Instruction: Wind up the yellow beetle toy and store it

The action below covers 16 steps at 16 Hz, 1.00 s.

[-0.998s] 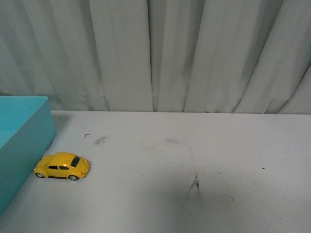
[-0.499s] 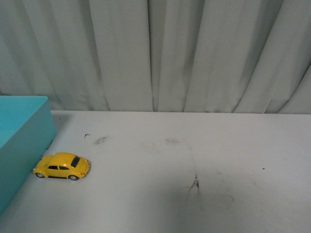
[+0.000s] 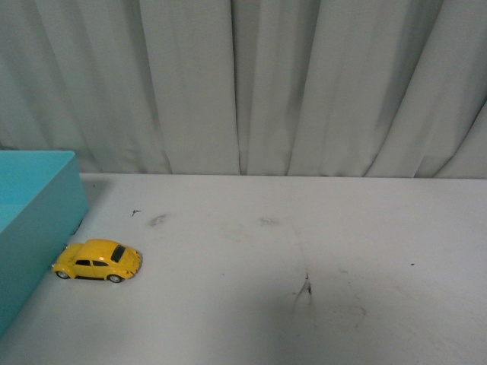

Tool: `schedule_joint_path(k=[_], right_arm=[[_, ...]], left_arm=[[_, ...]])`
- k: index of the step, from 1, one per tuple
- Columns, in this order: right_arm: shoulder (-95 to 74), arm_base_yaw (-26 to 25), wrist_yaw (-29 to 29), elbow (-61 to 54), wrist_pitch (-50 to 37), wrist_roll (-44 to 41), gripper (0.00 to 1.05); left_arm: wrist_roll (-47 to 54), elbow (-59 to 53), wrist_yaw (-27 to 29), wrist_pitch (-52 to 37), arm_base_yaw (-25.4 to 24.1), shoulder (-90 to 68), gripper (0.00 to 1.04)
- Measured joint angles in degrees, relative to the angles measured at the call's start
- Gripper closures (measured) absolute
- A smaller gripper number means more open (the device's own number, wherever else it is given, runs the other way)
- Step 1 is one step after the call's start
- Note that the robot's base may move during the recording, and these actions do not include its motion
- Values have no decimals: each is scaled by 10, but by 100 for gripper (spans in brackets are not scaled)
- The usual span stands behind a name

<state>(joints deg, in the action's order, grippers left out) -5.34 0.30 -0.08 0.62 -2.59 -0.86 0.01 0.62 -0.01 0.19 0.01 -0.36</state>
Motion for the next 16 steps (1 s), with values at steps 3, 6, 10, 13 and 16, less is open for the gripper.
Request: schedule_joint_path(k=[3, 6, 10, 13, 16], right_arm=[[52, 0, 1, 0, 27, 0, 103], [51, 0, 1, 0, 28, 0, 103], [52, 0, 1, 0, 28, 0, 54], [52, 0, 1, 0, 28, 0, 18], [52, 0, 1, 0, 28, 0, 7]], left_arm=[[0, 0, 0, -1, 0, 0, 7], [0, 0, 0, 0, 0, 0, 7], [0, 0, 0, 0, 0, 0, 7], [0, 0, 0, 0, 0, 0, 7], [-18, 12, 29, 46, 10, -9, 7]])
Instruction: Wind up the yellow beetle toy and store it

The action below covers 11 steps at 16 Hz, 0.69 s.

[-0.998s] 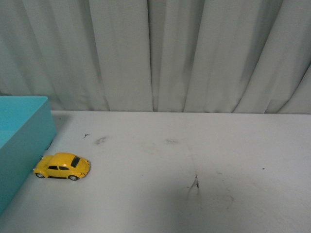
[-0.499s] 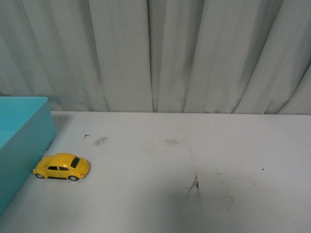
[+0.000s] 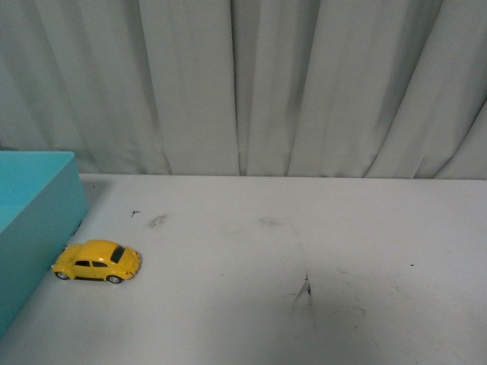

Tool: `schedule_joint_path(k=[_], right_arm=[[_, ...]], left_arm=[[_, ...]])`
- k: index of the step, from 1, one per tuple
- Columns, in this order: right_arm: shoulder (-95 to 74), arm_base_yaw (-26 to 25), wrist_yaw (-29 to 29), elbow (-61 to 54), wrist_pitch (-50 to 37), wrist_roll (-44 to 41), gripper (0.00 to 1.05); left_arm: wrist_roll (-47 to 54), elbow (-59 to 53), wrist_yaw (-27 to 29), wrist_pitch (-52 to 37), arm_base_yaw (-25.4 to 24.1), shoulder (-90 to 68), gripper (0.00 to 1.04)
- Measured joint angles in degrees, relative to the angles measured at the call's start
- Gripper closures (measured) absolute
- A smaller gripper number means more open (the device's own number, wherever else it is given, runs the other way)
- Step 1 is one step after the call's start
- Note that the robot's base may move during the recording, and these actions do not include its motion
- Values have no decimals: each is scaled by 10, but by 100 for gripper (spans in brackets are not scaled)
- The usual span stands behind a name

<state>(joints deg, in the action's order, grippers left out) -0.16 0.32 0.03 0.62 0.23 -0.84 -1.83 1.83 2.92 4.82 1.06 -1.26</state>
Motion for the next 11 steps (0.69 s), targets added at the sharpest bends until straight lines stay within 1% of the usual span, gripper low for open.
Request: schedule_joint_path(k=[1, 2, 3, 4, 5, 7, 8, 9, 11], right_arm=[[0, 0, 1, 0, 0, 0, 6], [0, 0, -1, 0, -1, 0, 6], [0, -1, 0, 0, 0, 0, 6], [0, -1, 0, 0, 0, 0, 6], [0, -1, 0, 0, 0, 0, 6], [0, -1, 0, 0, 0, 0, 6], [0, -1, 0, 0, 0, 0, 6], [0, -1, 0, 0, 0, 0, 6], [0, -1, 0, 0, 0, 0, 6]], left_arm=[[-67, 59, 105, 104, 40, -103, 7], [-115, 89, 138, 80, 13, -183, 7], [-136, 111, 136, 17, -34, -250, 7], [-141, 134, 107, -48, -52, -312, 7], [-132, 166, 74, -125, -56, -399, 7], [-98, 235, 21, -232, -44, -563, 7], [-75, 271, -4, -267, -33, -630, 7], [-42, 318, -50, -285, -19, -698, 7], [42, 401, -165, -257, 5, -809, 7]])
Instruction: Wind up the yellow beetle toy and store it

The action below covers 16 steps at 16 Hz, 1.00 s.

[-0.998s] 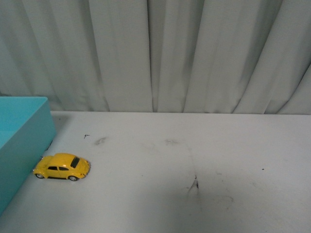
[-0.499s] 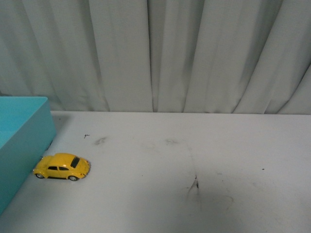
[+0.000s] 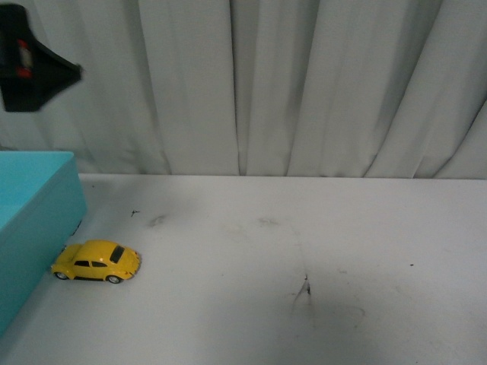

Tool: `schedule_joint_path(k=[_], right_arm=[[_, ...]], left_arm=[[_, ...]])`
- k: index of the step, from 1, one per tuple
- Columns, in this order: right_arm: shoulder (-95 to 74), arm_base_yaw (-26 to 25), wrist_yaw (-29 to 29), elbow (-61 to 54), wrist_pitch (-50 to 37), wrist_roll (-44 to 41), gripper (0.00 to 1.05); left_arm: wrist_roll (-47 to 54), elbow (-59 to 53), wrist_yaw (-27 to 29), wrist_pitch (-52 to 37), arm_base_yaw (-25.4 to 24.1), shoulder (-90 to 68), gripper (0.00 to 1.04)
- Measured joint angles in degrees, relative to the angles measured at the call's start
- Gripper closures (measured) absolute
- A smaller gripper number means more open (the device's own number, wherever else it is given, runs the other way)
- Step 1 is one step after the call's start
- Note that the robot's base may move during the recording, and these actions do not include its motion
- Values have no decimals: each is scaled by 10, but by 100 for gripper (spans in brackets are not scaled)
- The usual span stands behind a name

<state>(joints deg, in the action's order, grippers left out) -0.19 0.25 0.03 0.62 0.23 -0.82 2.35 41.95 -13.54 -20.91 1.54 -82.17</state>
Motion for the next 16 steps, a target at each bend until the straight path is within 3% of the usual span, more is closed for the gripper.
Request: schedule_joint_path(k=[2, 5, 10, 12, 16], right_arm=[[0, 0, 0, 0, 0, 0, 6], [0, 0, 0, 0, 0, 0, 6], [0, 0, 0, 0, 0, 0, 6], [0, 0, 0, 0, 0, 0, 6], [0, 0, 0, 0, 0, 0, 6]], left_arm=[[99, 65, -73, 75, 10, -74, 7], [270, 147, -108, 222, 25, -139, 7], [546, 279, -24, 466, 38, -264, 7], [630, 334, 34, 507, 34, -312, 7], [650, 348, 42, 516, 34, -329, 7]])
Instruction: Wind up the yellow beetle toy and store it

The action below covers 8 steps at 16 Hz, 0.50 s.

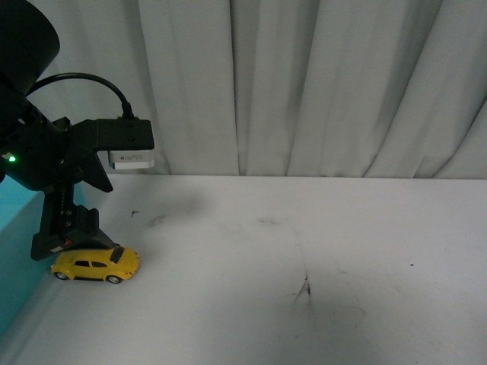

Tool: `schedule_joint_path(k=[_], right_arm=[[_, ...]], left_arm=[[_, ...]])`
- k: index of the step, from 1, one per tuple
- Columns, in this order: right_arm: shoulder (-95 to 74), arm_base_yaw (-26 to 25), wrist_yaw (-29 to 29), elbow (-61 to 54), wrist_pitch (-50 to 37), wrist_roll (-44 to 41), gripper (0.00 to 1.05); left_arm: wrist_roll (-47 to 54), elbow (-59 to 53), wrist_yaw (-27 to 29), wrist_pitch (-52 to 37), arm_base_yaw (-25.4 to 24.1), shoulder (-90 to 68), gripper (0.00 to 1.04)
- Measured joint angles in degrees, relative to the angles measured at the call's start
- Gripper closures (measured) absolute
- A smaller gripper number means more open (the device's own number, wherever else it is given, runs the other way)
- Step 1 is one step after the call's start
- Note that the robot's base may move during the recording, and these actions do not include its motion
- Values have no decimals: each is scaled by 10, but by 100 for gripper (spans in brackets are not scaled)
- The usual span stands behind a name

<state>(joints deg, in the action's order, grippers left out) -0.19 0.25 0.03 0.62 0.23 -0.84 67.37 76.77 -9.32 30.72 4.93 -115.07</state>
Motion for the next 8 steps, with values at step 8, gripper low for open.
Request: schedule_joint_path(k=[8], right_arm=[[0, 0, 0, 0, 0, 0, 6]], left_arm=[[131, 15, 111, 23, -15, -80, 7]])
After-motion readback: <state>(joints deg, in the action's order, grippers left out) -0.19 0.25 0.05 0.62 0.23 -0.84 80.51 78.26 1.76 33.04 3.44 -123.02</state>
